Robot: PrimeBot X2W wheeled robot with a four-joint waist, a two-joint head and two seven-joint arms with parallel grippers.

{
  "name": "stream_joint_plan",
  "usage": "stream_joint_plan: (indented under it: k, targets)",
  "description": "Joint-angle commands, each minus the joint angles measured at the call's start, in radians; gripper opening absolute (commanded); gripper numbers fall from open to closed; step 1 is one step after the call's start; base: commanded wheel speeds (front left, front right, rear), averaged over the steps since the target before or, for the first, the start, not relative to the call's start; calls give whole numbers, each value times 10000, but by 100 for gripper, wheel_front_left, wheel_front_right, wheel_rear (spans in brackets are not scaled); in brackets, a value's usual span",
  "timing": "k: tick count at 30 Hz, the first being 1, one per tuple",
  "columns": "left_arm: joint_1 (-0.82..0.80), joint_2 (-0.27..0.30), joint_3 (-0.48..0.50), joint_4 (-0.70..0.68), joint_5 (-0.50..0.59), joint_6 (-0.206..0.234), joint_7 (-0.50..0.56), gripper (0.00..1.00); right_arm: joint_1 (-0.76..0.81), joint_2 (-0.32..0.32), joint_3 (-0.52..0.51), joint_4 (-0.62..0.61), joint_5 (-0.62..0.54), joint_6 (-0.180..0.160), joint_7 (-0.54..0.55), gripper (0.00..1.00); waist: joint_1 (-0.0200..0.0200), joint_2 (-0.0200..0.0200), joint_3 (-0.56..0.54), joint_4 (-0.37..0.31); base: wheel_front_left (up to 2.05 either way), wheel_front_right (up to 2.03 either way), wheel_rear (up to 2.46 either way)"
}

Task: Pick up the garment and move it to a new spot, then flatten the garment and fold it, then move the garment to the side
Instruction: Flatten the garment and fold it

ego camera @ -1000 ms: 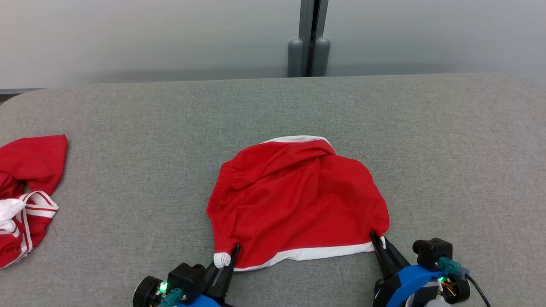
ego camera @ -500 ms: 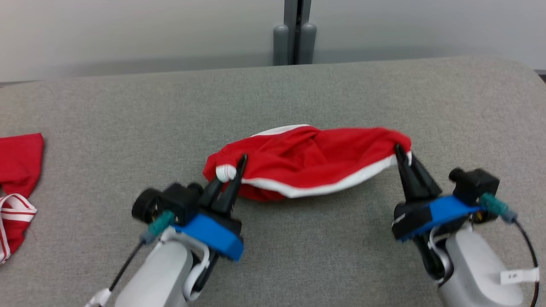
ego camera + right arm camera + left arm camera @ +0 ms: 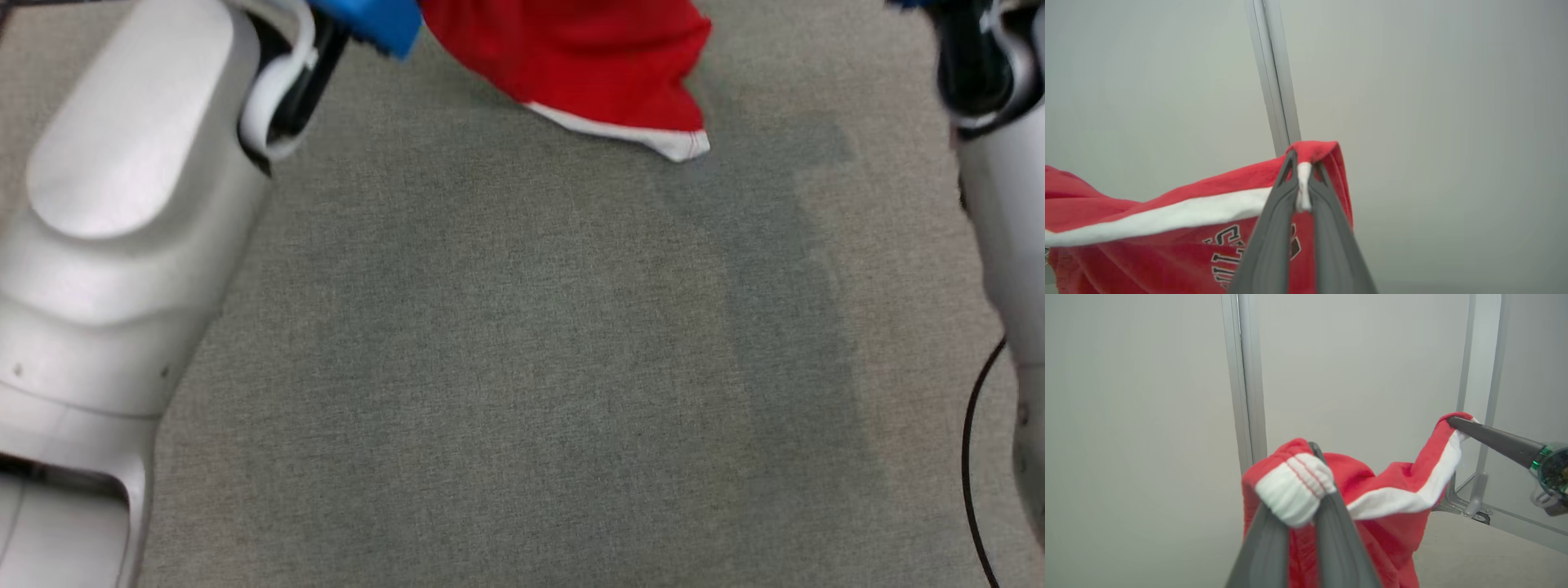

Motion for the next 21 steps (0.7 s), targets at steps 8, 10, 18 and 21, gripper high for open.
stream_joint_plan:
  k: [8, 10, 18, 21]
  targets:
    - [-3511, -255, -725, 1564, -1211, -3, -367, 0, -3211, -320, 195, 1378, 588, 5, -52, 0, -5, -4, 782, 38, 0, 0, 0]
    - [-3896, -277, -989, 1824, -1420, -3, -559, 0, -3510, -401, 368, 1463, 724, 5, -150, 0, -5, -4, 799, 47, 0, 0, 0]
    - [-2700, -111, -2166, 2262, -2188, -3, -997, 0, -2103, -280, 1134, 1704, 1518, 5, -335, 0, -5, -4, 663, 20, 0, 0, 0]
    - [-1590, -32, -2195, 2150, -2346, -3, -1058, 0, -978, -213, 1151, 1327, 1673, 5, -344, 0, -5, -4, 582, -25, 0, 0, 0]
